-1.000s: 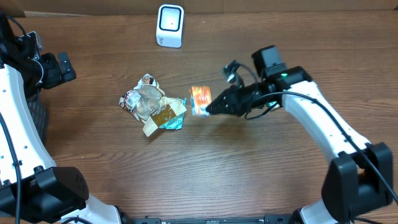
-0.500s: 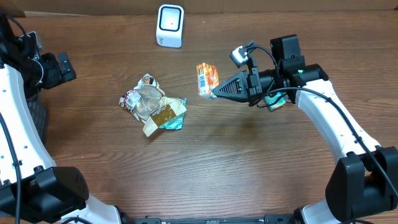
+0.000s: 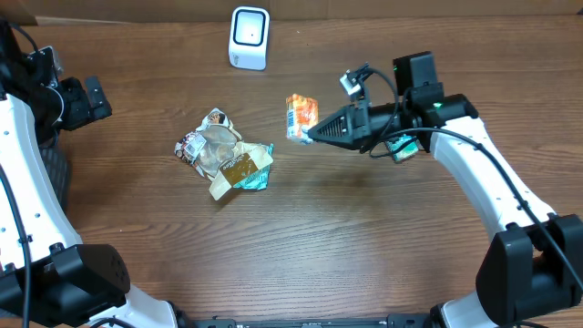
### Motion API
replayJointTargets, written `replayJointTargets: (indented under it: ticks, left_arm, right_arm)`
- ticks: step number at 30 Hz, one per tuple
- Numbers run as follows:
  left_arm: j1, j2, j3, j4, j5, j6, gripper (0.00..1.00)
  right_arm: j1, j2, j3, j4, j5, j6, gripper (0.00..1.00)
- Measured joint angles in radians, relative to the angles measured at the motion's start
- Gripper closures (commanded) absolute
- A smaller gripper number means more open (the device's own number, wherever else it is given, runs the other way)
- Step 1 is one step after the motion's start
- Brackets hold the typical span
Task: Scan the item barcode
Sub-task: 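Lift the orange tissue pack and hold it under the white scanner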
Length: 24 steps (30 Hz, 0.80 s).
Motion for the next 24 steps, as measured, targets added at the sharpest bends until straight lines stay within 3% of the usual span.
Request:
replayJointTargets:
  ticks: [3,6,13,17,24]
  left_arm:
    - [0.000,0.000,0.000,0.000,0.000,0.000,0.00]
    - [0.000,0.000,0.000,0.000,0.000,0.000,0.00]
    - [0.000,0.000,0.000,0.001,0.000,0.000,0.00]
    - [0.000,0.000,0.000,0.001,0.000,0.000,0.00]
    - [0.000,0.000,0.000,0.000,0.000,0.000,0.00]
  right_arm:
    - [0.048,0.000,0.024,-0.075,0.197,0.017,0.96]
    - [0.111,0.013,0.158,-0.254,0.467,0.019,0.96]
    - [0.233,0.214,0.804,-0.468,1.070,-0.032,0.96]
    - [0.282,0.355,0.977,-0.309,1.337,-0.096,0.96]
    - [0.324,0.577,0.986,0.123,1.643,-0.347,0.96]
